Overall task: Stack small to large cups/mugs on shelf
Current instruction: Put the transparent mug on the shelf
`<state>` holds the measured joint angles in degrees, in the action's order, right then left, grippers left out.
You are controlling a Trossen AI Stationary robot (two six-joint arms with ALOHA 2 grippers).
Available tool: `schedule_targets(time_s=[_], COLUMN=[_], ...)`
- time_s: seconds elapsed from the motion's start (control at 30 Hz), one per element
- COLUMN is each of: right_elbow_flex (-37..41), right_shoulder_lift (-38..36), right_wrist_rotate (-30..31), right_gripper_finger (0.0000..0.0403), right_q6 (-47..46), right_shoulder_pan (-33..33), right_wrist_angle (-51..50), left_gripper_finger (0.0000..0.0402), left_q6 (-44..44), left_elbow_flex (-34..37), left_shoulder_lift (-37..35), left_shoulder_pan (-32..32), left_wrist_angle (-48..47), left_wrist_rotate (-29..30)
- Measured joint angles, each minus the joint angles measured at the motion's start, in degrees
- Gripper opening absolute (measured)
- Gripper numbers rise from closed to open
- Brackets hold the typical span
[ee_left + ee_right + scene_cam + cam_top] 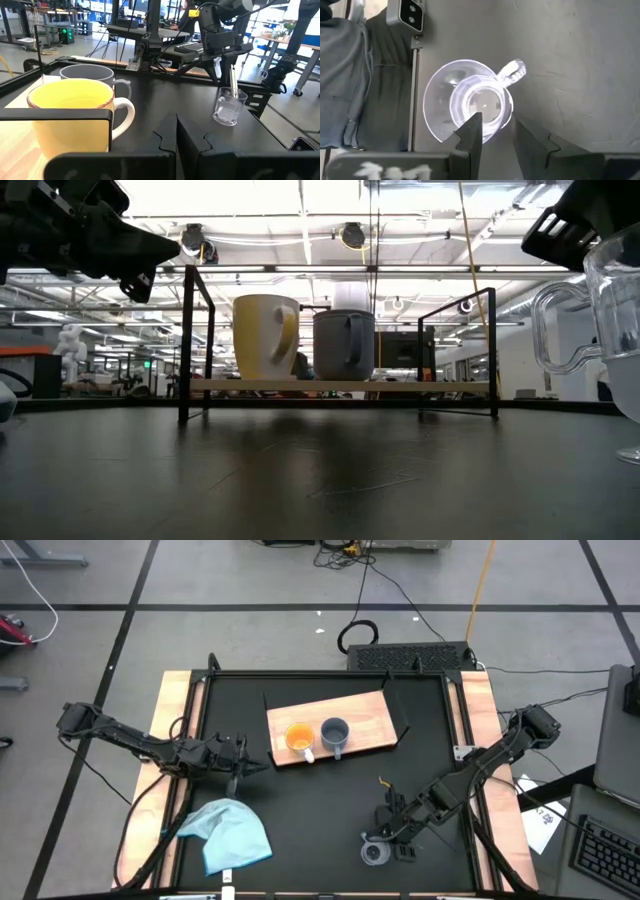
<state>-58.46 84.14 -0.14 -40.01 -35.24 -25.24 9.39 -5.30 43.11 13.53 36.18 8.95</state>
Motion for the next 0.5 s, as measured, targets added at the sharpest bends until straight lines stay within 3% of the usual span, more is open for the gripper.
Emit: schedule_targets(time_s=[0.5], right_elbow_flex=[0.0], right_shoulder_lift=[4.7], right_wrist_rotate=[0.0], right_gripper_finger=[0.0096], right_q6=[-0.8], right_shoulder_pan=[1.1], right_wrist_angle=[0.3], left_gripper_finger=[0.0008], left_q6=[-0.1], left_elbow_flex=[0.0], left_shoulder_lift=[0.0], left_shoulder_pan=[0.0], left_wrist_angle=[0.0], left_wrist_rotate=[0.0])
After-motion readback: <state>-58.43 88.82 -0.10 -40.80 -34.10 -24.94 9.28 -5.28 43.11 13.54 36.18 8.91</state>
